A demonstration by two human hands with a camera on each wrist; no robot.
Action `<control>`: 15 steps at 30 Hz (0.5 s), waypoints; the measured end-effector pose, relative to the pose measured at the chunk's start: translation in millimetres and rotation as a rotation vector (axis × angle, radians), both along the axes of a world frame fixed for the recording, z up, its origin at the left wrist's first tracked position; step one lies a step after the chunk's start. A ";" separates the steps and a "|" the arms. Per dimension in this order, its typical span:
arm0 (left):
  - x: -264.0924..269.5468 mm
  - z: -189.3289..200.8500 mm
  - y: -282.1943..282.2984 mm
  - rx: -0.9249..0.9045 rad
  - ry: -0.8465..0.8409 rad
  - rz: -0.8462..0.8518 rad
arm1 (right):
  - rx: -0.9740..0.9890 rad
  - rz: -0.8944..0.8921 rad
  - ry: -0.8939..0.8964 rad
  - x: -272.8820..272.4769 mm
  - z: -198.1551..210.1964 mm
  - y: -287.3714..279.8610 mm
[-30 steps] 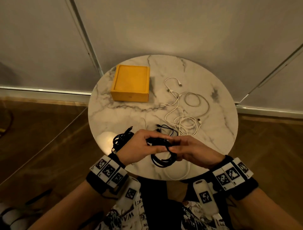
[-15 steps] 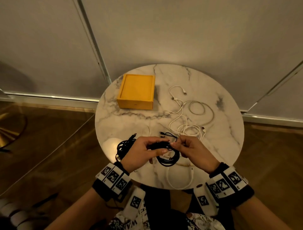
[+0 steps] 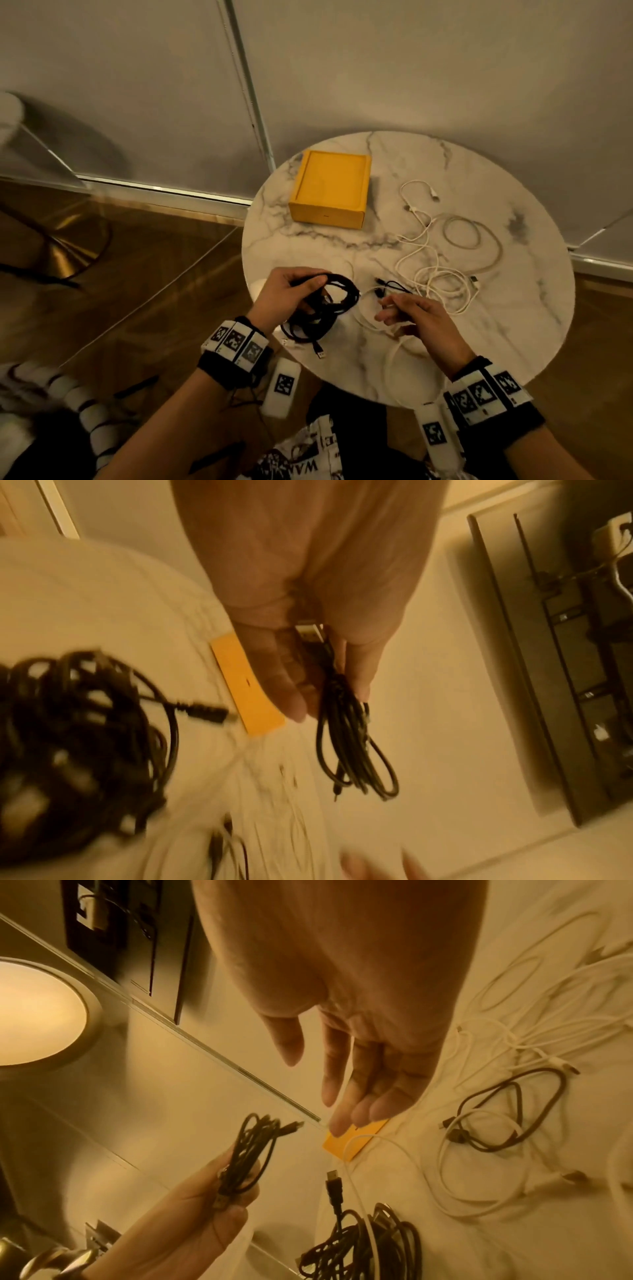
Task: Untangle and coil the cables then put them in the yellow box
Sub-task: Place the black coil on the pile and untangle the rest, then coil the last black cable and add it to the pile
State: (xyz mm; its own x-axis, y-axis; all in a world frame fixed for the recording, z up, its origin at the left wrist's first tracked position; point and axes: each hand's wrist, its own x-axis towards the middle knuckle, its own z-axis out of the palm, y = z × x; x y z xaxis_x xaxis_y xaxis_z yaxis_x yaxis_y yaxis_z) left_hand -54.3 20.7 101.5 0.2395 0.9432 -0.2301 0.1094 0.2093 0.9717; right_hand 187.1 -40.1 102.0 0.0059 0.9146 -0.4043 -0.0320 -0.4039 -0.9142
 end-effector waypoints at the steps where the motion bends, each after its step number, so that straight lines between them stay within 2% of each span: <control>1: -9.0 -1.0 9.4 -0.005 0.004 0.061 | -0.016 -0.005 0.002 -0.6 -2.1 0.0; 4: -39.9 -13.1 36.9 -0.027 0.047 0.266 | -0.084 0.043 -0.032 -2.0 -12.2 -2.4; 6: -58.9 -33.0 47.4 -0.106 0.067 0.367 | -0.133 0.096 -0.064 -1.1 -21.2 -7.9; 12: -72.4 -93.5 53.0 -0.334 0.039 0.522 | -0.219 0.140 -0.102 5.0 -34.7 -11.6; 13: -74.4 -105.4 53.2 -0.345 0.070 0.526 | -0.223 0.149 -0.125 6.7 -35.5 -11.2; 15: -75.1 -120.7 54.2 -0.280 0.278 0.478 | -0.229 0.146 -0.157 12.2 -37.0 -11.9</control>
State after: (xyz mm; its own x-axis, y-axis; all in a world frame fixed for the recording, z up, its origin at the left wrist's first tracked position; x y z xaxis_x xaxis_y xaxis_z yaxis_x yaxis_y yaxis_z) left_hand -129.3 74.9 -19.2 -0.2986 0.8265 -0.4772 0.1817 0.5401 0.8218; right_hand 199.3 -52.0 65.0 -0.0403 0.7957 -0.6044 0.1755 -0.5898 -0.7882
